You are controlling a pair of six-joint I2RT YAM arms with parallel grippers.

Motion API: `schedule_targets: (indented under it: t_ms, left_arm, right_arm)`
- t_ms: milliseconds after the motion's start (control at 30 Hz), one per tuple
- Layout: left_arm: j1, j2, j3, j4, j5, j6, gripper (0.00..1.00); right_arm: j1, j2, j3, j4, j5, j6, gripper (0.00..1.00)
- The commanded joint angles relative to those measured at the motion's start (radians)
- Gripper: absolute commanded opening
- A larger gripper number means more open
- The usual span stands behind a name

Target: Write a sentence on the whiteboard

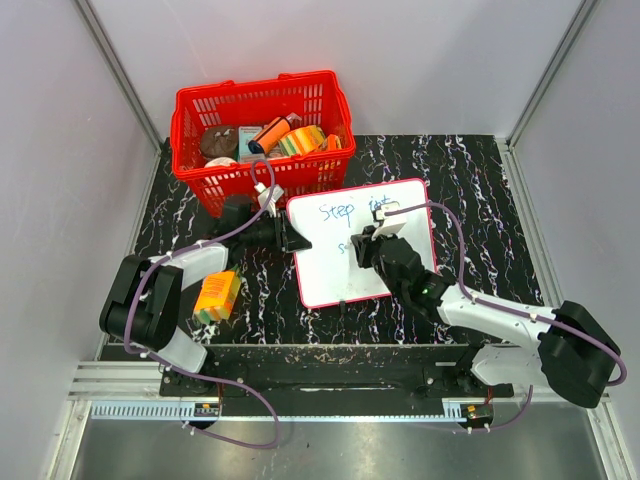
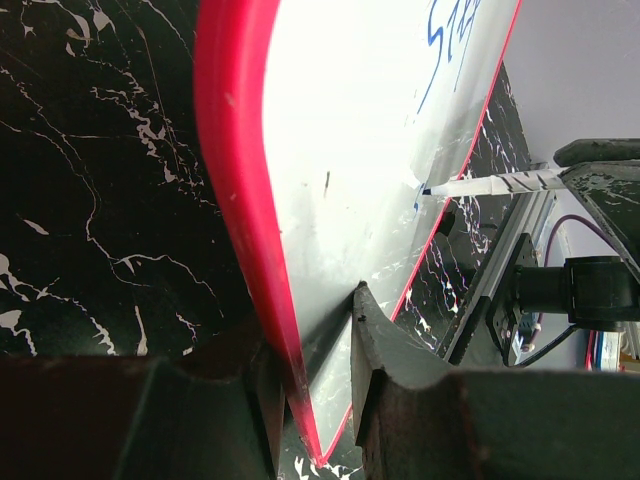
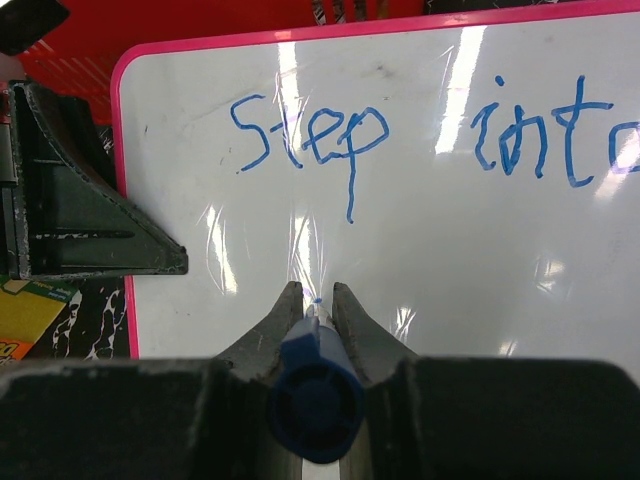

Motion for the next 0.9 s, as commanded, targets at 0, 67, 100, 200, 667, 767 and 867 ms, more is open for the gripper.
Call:
schedule_targets:
  t_ms: [0, 67, 100, 200, 667, 767, 867]
  left_arm:
    - [-0.023, 0.053, -0.017, -0.095, -0.237, 0.175, 0.0]
    - [-0.023, 0.053, -0.015, -0.094, -0.238, 0.175, 0.0]
    - [-0.023, 0.053, -0.015, -0.094, -0.238, 0.175, 0.0]
    - [-0.023, 0.054, -0.015, -0.095, -0.238, 0.175, 0.0]
    - [-0.023, 0.056, -0.014, -0.095, -0.237, 0.175, 0.0]
    - [-0.023, 0.054, -0.015, -0.095, -0.237, 0.175, 0.0]
    - [-0.023, 0.053, -0.015, -0.095, -0.237, 0.175, 0.0]
  right_arm:
    - [-0.003, -0.012, -0.015, -0.023, 0.006, 0.006, 0.0]
    - [-0.003, -0.015, -0.015, -0.028, 0.002, 0.004, 0.0]
    - [-0.003, -0.016, -0.015, -0.031, 0.0, 0.002, 0.0]
    - [-0.003, -0.018, -0.015, -0.041, 0.002, 0.004, 0.0]
    - [-0.003, -0.027, -0.018, -0.078, -0.007, -0.007, 0.0]
    - [-0.002, -0.029, -0.017, -0.084, 0.009, -0.008, 0.0]
    - [-0.003, -0.032, -0.012, -0.095, 0.036, -0.014, 0.0]
